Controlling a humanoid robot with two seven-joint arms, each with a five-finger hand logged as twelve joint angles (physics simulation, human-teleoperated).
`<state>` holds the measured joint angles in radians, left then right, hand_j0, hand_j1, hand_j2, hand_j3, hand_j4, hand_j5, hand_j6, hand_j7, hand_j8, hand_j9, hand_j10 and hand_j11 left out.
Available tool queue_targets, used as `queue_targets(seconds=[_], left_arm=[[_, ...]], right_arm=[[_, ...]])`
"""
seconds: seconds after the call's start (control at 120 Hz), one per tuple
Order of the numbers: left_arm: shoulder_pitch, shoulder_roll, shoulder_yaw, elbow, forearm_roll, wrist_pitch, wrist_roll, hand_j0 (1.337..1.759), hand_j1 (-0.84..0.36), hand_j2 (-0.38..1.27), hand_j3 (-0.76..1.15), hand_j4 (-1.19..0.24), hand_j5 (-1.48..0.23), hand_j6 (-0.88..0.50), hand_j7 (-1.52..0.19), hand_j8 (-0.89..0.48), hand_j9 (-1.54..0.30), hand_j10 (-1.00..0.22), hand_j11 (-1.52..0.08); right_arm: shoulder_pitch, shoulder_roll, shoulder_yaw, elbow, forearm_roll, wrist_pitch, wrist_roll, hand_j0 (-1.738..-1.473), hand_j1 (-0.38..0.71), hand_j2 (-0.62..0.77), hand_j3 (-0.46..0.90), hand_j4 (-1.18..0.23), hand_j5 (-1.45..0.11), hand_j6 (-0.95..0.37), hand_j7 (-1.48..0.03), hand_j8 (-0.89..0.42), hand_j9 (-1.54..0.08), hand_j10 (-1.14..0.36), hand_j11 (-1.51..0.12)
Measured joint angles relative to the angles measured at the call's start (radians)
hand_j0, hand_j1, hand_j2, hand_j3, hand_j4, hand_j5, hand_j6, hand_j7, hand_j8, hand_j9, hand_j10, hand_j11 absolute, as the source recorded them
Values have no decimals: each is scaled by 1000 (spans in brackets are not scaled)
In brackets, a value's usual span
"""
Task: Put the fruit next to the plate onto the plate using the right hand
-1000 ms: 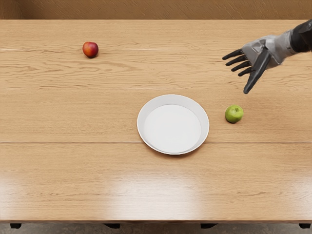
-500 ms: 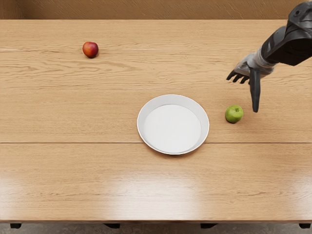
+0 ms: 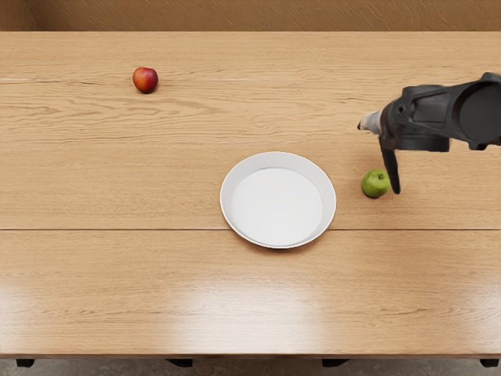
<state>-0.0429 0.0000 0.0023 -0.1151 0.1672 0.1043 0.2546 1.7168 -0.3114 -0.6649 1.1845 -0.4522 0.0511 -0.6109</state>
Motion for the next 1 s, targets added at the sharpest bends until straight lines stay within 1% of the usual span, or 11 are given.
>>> queue_targets(seconds=[0.092,0.2,0.308,0.392,0.525,0.583,0.683,0.767,0.917,1.0], left_arm=[[1,0,0,0,0,0,0,1658,330,3,0,-17,-21,-17,-21,-17,-21,-16,-21],[0,0,1,0,0,0,0,1658,330,3,0,-17,-21,-17,-21,-17,-21,-16,-21],[1,0,1,0,0,0,0,1658,330,3,0,-17,-21,-17,-21,-17,-21,-16,-21],[0,0,1,0,0,0,0,1658,330,3,0,-17,-21,-17,-21,-17,-21,-16,-21],[1,0,1,0,0,0,0,1658,330,3,0,-17,-21,-17,-21,-17,-21,-16,-21],[1,0,1,0,0,0,0,1658,330,3,0,-17,-21,-17,-21,-17,-21,-16,-21],[1,0,2,0,0,0,0,1658,330,4,0,-17,-21,-17,-21,-17,-21,-16,-21],[0,0,2,0,0,0,0,1658,330,3,0,-17,-21,-17,-21,-17,-21,-16,-21],[1,0,1,-1,0,0,0,1658,330,3,0,-17,-21,-17,-21,-17,-21,-16,-21],[0,0,1,-1,0,0,0,1658,330,3,0,-17,-21,-17,-21,-17,-21,-16,-21]], right_arm=[[-10,0,-21,43,4,-60,0,-1658,-349,0,0,-1,0,-2,0,-2,0,-1,0],[-32,3,-37,60,5,-133,0,-1658,-349,0,0,-1,0,-2,0,-2,0,-1,0],[-60,6,-41,63,2,-211,0,-1658,-348,0,0,-2,-2,-3,-1,-3,-1,-2,-1],[-91,10,-39,55,0,-264,0,-1658,-307,-6,0,-37,-46,-37,-46,-37,-46,-36,-46],[-115,36,-43,34,9,-294,0,-1658,-319,-4,0,-27,-33,-27,-33,-27,-33,-26,-33],[-124,42,-45,23,9,-304,0,-1658,-258,-14,0,-77,-99,-78,-99,-78,-99,-77,-99],[-131,49,-46,7,6,-316,0,-1658,-114,-38,0,-197,-255,-198,-255,-198,-255,-197,-255],[-133,51,-47,2,5,-321,0,-1658,-33,-52,0,-265,-343,-266,-343,-265,-343,-265,-343],[-148,60,-49,-3,4,-321,0,-1658,50,-66,0,-334,-433,-335,-433,-334,-433,-334,-433],[-151,73,-52,-11,4,-323,-1,-1657,55,-59,0,-359,-476,-364,-470,-362,-473,-362,-472]])
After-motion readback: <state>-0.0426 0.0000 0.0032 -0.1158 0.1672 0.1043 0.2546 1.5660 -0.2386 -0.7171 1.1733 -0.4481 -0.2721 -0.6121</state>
